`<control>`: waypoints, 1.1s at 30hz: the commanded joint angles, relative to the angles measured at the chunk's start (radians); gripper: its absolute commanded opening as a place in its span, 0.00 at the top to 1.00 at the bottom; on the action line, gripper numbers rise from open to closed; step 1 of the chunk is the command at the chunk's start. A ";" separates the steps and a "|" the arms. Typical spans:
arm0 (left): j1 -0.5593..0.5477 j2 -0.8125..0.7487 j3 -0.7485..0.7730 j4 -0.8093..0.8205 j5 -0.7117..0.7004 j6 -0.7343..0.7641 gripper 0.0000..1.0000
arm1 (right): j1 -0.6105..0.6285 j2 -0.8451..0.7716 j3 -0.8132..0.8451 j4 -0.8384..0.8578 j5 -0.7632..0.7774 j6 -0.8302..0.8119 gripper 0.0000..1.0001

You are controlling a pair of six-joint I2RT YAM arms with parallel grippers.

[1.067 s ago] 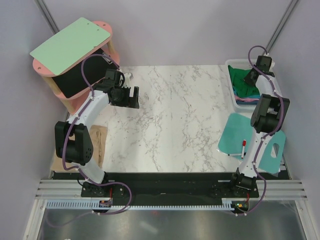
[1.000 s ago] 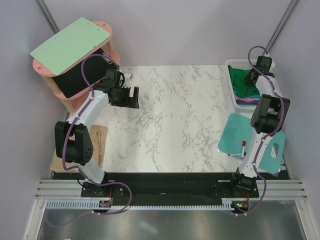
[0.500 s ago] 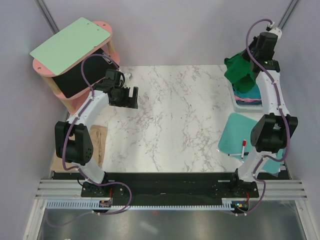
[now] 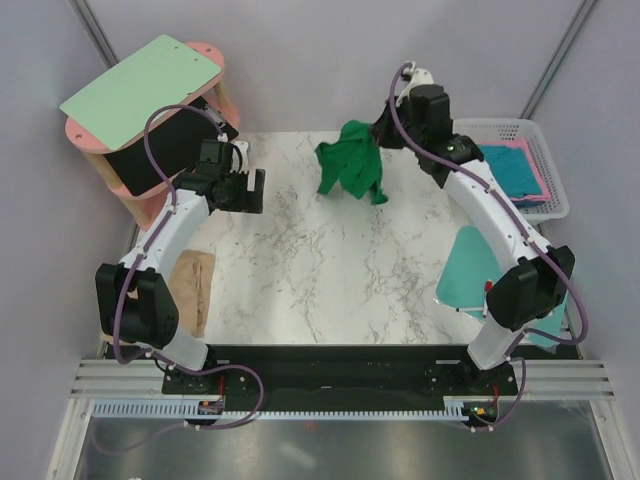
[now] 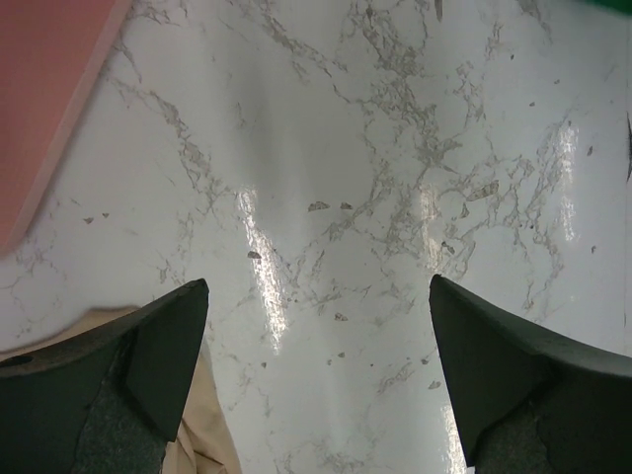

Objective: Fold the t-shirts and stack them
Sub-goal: Move the tshirt to the center of the board, then flatten out the tshirt

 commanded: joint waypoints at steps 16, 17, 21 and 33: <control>-0.162 0.003 -0.156 0.251 0.443 -0.276 0.00 | 0.137 -0.057 -0.439 0.162 -0.132 0.030 0.02; -0.185 0.000 -0.168 0.256 0.426 -0.283 0.00 | 0.123 -0.049 -0.436 0.142 -0.133 0.025 0.02; -0.282 -0.021 -0.244 0.257 0.374 -0.316 0.00 | 0.106 -0.047 -0.462 0.110 -0.116 0.019 0.02; -0.384 -0.265 -0.570 0.260 0.014 -0.540 0.00 | 0.037 -0.064 -0.546 0.094 -0.107 0.013 0.02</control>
